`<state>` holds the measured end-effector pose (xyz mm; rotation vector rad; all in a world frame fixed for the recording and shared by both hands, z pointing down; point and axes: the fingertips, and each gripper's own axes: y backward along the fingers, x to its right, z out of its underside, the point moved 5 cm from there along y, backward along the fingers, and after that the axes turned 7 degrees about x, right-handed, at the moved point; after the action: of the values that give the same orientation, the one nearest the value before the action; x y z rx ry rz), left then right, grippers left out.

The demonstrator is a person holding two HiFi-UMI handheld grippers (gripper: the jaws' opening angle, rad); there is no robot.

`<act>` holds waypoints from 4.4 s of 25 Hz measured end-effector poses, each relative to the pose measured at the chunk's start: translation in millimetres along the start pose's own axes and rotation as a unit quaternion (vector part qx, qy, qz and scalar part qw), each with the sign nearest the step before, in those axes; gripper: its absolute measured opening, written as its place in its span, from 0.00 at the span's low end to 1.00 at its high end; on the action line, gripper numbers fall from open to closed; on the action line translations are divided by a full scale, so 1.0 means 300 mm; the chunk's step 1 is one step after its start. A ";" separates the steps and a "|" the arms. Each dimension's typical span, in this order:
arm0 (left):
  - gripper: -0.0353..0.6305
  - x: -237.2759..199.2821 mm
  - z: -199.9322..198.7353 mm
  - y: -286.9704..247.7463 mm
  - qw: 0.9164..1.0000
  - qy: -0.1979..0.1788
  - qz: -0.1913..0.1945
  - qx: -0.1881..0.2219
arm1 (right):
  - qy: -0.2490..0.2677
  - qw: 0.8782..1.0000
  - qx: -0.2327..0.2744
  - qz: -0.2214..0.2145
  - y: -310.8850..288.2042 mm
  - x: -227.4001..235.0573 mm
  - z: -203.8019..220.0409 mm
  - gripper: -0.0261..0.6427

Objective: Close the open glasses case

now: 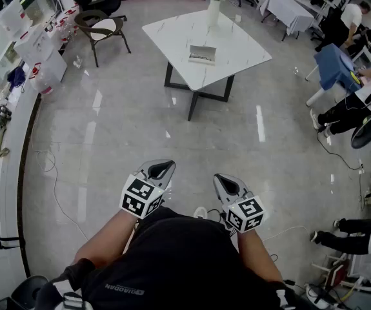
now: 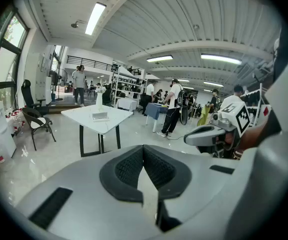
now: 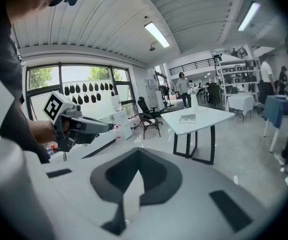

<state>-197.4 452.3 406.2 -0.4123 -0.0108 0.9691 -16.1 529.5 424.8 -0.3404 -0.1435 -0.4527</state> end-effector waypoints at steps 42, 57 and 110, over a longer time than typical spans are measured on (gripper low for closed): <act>0.06 -0.285 0.102 0.254 1.000 -0.015 0.019 -0.016 | 0.000 1.000 -0.006 0.023 -0.198 -0.325 0.013 0.04; 0.06 -0.361 0.053 0.086 0.999 0.031 0.034 -0.013 | -0.027 0.999 -0.006 0.030 -0.294 -0.184 -0.015 0.04; 0.06 -0.614 -0.387 -0.918 0.999 0.018 -0.013 -0.024 | -0.053 0.999 -0.002 -0.009 -0.743 0.851 -0.355 0.04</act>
<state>-60.9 129.4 425.9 -0.4730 -0.0060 0.9377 117.2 200.8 443.6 -0.3673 -0.2486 -0.4520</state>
